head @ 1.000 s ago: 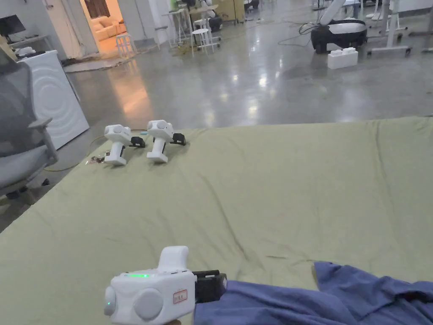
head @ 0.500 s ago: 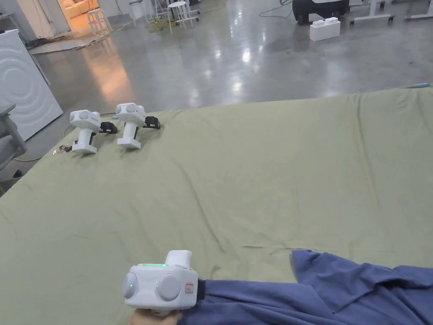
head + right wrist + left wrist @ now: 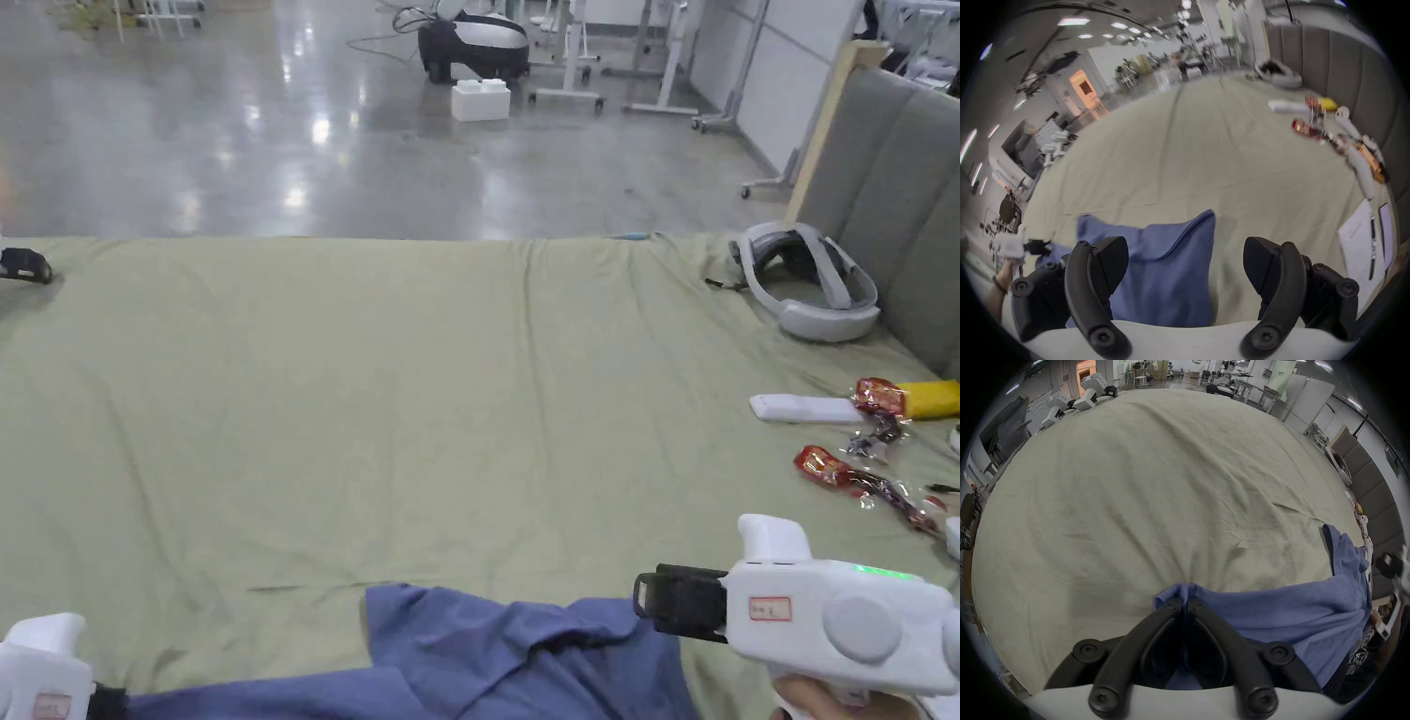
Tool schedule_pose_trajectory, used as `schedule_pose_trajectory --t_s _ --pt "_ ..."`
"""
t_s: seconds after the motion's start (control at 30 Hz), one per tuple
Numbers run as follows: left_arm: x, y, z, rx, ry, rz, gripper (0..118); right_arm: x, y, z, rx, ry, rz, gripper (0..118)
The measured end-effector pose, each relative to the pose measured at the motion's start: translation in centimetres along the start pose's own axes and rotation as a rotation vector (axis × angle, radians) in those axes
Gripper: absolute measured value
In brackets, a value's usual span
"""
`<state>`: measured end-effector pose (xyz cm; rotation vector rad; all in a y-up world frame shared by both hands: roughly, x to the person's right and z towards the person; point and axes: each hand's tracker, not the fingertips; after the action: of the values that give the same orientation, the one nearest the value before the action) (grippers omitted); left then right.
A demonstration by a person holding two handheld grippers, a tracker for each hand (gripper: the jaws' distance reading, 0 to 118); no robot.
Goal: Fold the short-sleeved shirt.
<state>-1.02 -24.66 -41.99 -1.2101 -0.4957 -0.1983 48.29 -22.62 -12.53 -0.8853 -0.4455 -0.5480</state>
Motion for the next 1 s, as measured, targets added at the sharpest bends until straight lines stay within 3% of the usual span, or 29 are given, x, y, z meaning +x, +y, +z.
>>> schedule_pose_trajectory --t_s 0.17,0.2,0.27,0.3,0.33,0.4,0.43,0.53,0.7,1.0 --pt "0.1 -0.1 0.4 -0.003 -0.012 -0.001 6 -0.4 0.7 -6.2 -0.128 -0.058 -0.036 96" --pt "0.1 -0.1 0.3 0.0 -0.01 -0.006 6 -0.8 0.5 -6.7 -0.142 -0.083 -0.021 85" --pt "0.5 -0.3 0.5 0.01 0.0 -0.023 6 -2.7 -0.2 -6.9 -0.105 -0.238 0.071 61" --pt "0.8 -0.6 0.6 0.02 0.01 -0.036 6 -3.4 -0.7 -6.5 -0.066 -0.207 0.097 40" --pt "1.1 -0.8 0.7 0.035 0.022 -0.05 6 -3.9 -1.0 -6.0 -0.061 -0.162 0.114 11" --pt "1.5 -1.4 0.9 0.064 0.04 -0.062 6 -4.5 -1.5 -5.4 -0.052 -0.169 0.1 11" --pt "1.7 -1.7 1.2 0.077 0.045 -0.064 6 -4.1 -1.6 -5.1 -0.072 -0.109 0.052 11" --pt "0.2 -1.9 2.0 0.157 0.01 -0.025 6 -4.1 -1.8 -2.7 -0.011 -0.075 -0.004 11" --pt "-1.3 -3.4 14.2 0.441 -0.157 0.016 6 -5.1 0.3 7.1 0.194 0.001 0.041 11" --pt "-0.3 -5.3 37.5 0.897 -0.139 -0.093 6 -8.8 4.0 23.3 0.532 0.087 0.101 11"
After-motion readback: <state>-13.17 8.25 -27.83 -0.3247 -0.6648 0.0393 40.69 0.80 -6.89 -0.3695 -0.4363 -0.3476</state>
